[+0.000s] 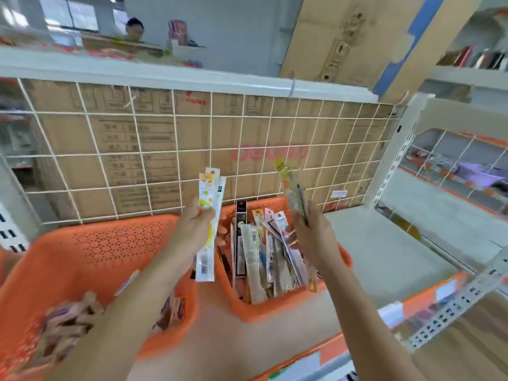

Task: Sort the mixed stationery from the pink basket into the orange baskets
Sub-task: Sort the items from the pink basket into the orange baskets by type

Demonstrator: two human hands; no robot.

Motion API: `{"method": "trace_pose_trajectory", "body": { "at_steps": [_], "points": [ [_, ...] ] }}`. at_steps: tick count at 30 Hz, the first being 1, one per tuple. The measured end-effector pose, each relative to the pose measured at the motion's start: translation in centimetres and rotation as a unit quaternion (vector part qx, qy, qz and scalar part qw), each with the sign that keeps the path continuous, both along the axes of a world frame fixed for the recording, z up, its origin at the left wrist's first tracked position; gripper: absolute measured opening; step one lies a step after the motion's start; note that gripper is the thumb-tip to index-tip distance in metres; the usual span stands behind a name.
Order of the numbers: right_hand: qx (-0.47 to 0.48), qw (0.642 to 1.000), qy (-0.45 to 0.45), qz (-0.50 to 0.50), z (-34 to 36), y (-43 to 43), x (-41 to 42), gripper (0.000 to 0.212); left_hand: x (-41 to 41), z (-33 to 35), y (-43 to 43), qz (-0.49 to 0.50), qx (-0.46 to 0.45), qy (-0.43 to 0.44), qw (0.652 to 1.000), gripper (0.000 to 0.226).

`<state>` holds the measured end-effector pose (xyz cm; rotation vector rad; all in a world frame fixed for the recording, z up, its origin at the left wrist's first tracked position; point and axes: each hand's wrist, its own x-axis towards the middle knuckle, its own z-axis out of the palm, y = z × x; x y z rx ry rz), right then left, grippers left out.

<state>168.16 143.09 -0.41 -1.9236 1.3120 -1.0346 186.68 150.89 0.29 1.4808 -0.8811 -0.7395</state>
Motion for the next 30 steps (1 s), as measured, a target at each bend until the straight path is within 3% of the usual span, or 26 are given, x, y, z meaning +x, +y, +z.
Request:
{"method": "trace_pose_trajectory", "body": {
  "at_steps": [6,10,12,14,17,22,26,30],
  "points": [
    [0.006,0.993,-0.050,0.110,0.6,-3.4,2.0,0.013,-3.8,-2.3,-4.4,0.028,0.032,-0.040,0.998,0.059],
    [-0.001,0.980,0.119,0.158,-1.6,-5.2,1.9,0.015,-5.1,-3.3,-4.2,-0.018,0.075,-0.085,0.993,0.070],
    [-0.006,0.976,0.150,0.156,-2.6,-5.4,1.4,0.015,-5.2,-3.6,-4.1,-0.039,0.078,-0.093,0.992,0.073],
    [-0.004,0.980,0.136,0.148,-3.2,-5.3,0.6,0.022,-4.9,-3.8,-3.7,-0.034,0.084,-0.103,0.991,0.072],
    [-0.011,0.982,0.160,0.099,-3.3,-4.4,-0.9,0.039,-4.2,-3.7,-1.9,-0.027,0.062,-0.197,0.978,0.063],
    [-0.063,0.980,0.190,0.023,-3.1,-1.4,-3.7,0.035,-1.6,-3.6,2.5,0.012,-0.003,-0.343,0.939,0.050],
    [-0.135,0.974,0.184,-0.013,-3.6,2.0,-4.8,0.033,2.0,-4.0,7.5,0.063,0.023,-0.431,0.900,0.047],
    [-0.159,0.968,0.189,-0.036,-4.4,6.6,-4.4,0.030,5.0,-4.5,13.6,0.105,0.070,-0.460,0.879,0.043]
  ]
}}
